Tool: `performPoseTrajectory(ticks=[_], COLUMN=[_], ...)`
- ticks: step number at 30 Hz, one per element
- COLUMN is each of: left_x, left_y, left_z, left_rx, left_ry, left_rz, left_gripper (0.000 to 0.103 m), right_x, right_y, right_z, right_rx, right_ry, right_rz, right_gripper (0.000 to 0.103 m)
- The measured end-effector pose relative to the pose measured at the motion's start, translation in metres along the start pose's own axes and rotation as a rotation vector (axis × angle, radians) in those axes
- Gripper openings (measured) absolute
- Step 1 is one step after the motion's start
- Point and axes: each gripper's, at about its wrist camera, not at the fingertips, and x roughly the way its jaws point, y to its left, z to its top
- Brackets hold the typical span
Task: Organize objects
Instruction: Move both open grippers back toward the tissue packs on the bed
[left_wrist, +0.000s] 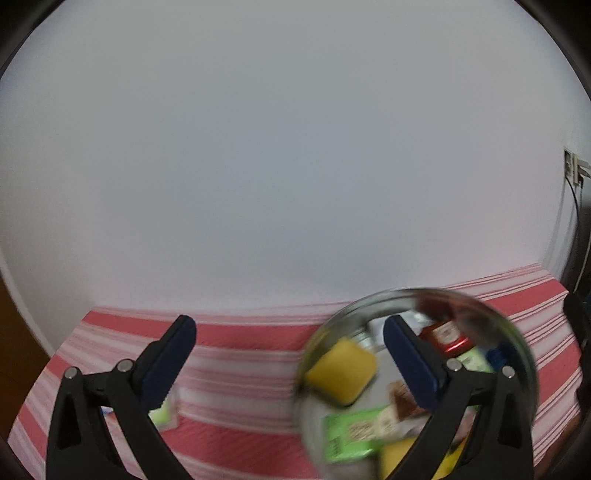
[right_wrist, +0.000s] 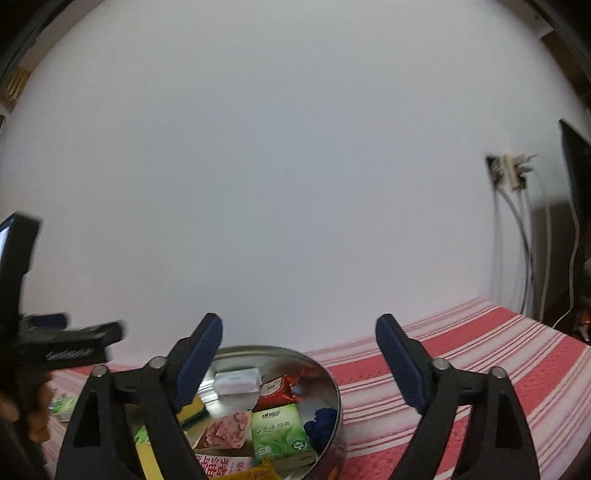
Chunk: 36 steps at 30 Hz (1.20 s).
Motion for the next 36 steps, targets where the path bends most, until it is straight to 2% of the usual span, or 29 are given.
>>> performPoseTrajectory(ticks=[4,9,15,21,29,36], left_x=[-0.004,-0.008,0.007,0.011,0.023,0.035], left_y=[0.018,0.052,0.093,0.108,0.146,0.206], left_z=[-0.023,-0.043,-0.079,-0.089,-0.098,-0.105], left_rx=[-0.013,-0.042,-0.113,-0.121,-0.142,-0.218], left_ry=[-0.005,-0.014,-0.014,-0.019,0.008,0.050], left_rz=[0.058,0.100,0.116,0.129,0.160,0.215], left_gripper=[0.102,0.103,0.102,0.103,0.102,0.102], right_x=[0.003,-0.020,-0.041,-0.055,-0.067,-0.062], right_y=[0.017,0.031,0.041,0.060,0.114,0.172], right_z=[-0.013,-0.013,-0.014,-0.020,-0.029,-0.046], right_rx=[-0.058,-0.120,-0.094,-0.077,-0.112,-0.170], right_ry=[0.001,0.004,0.011,0.014,0.065,0.156], right_rz=[-0.031,-0.039,-0.031,-0.029,0.095,0.248], right_gripper=[0.089,0.089,0.089,0.089,0.089,0.089])
